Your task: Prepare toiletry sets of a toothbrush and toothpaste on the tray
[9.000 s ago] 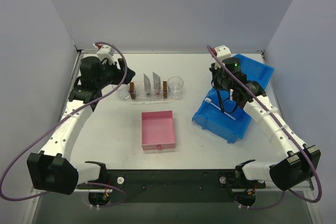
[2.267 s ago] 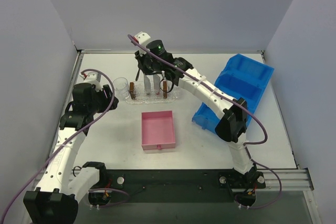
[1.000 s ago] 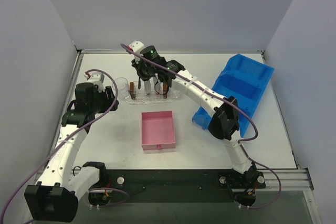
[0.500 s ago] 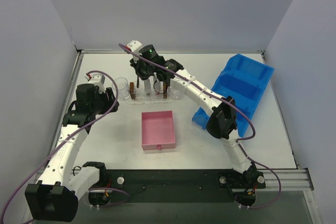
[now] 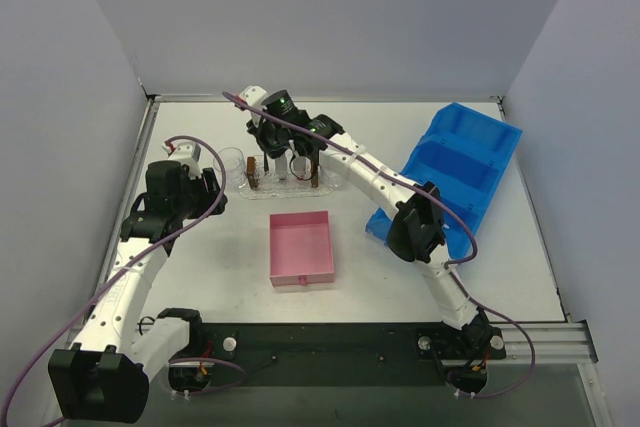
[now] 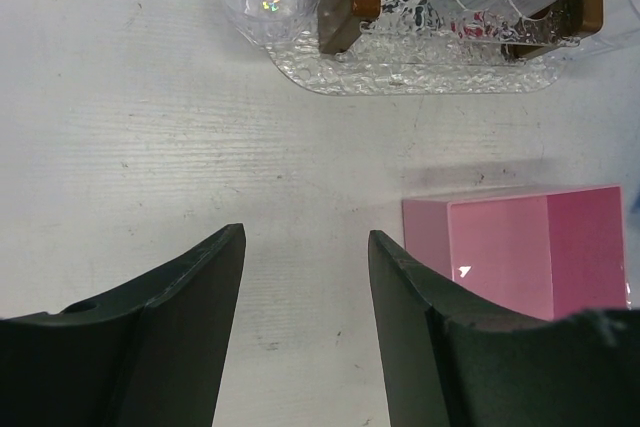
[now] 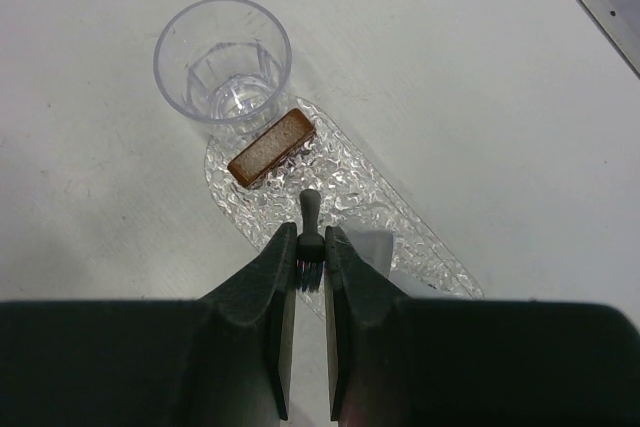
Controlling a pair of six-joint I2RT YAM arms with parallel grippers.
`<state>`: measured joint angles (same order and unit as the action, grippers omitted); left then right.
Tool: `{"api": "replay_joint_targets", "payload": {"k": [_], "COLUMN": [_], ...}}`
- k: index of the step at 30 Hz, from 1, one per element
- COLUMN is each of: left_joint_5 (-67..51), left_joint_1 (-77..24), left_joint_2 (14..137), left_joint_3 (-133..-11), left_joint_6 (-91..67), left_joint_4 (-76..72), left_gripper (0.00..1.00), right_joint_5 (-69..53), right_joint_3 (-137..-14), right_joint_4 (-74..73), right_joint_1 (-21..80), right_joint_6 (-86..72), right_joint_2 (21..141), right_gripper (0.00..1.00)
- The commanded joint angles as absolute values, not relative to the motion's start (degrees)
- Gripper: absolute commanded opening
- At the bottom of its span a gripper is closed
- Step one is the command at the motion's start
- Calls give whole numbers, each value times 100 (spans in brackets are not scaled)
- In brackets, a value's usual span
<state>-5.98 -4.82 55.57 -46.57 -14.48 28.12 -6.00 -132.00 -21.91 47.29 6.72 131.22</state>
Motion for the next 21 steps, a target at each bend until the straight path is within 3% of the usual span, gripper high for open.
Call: {"api": "replay_joint_targets", "payload": {"k": [1, 21], "left_joint_5": [-571, -563], "left_joint_1": [-475, -475], "left_joint_2": [5502, 5476], "left_joint_3": [-4676, -4632], "left_joint_6": [-1371, -1371], "left_joint_4": [2514, 2487], "left_gripper": [62, 63], "right_joint_5": [-738, -773], "right_joint_3": [-13544, -13676], "right_joint_4": [-2311, -2435], "right_joint_1": [4702, 4720], "right_joint_6": [756, 861], "right_joint_2": [13175, 13324], "right_gripper": [0, 0]}}
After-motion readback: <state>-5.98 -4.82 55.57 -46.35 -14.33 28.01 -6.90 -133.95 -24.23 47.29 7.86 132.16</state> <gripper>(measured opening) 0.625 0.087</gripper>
